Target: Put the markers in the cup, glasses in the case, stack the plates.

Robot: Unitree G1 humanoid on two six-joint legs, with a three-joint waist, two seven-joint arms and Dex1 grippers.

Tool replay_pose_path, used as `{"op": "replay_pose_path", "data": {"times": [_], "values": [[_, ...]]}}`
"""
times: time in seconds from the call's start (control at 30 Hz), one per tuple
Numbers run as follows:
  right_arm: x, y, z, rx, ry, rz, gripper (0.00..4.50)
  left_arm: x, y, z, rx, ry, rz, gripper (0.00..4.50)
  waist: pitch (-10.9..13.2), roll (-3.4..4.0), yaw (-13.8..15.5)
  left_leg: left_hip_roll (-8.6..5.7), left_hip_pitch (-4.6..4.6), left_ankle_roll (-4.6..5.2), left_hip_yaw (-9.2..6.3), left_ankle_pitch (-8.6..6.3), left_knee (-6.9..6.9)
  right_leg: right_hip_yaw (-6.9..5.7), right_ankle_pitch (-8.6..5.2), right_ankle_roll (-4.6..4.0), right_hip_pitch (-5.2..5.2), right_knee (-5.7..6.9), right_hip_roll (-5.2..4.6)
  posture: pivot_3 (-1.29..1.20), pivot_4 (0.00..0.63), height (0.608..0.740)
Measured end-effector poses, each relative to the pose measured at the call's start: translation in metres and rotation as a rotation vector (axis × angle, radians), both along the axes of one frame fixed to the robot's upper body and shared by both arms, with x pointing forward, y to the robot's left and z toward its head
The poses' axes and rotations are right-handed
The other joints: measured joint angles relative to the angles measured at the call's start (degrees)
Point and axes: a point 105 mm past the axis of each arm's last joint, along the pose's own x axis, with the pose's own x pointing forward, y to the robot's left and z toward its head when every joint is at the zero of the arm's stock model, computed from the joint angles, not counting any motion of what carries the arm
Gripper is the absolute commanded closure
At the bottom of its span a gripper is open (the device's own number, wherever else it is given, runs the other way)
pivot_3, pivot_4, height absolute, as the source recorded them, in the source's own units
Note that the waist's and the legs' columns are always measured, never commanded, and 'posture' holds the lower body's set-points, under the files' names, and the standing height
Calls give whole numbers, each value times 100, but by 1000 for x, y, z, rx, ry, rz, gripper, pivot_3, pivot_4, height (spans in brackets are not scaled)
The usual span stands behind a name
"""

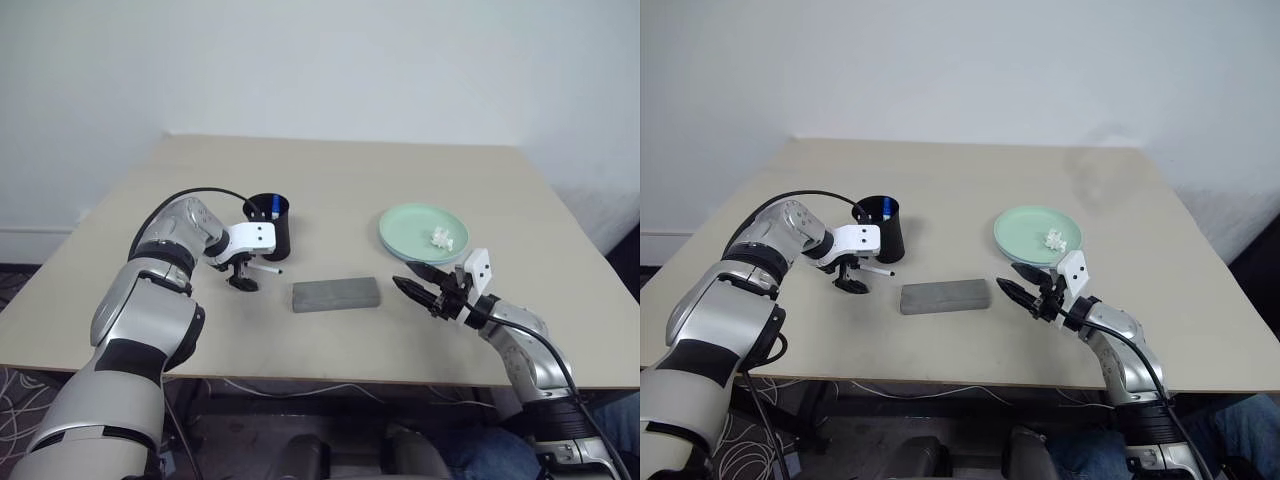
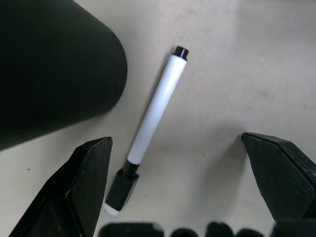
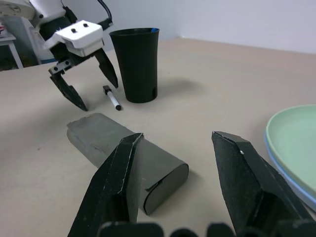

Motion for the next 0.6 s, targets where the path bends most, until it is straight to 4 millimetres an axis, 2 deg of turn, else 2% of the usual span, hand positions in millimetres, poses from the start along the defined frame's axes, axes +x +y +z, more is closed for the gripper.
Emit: {"op": "replay_pose_path", "data": {"times": [0.6], "values": [[-14, -7, -3, -33, 27, -20, 2124, -9, -2, -4, -37, 104, 44, 42, -1, -2, 12, -1, 3, 1, 4, -1, 1, 0, 0, 0, 3, -1, -2, 0, 0, 721]]}}
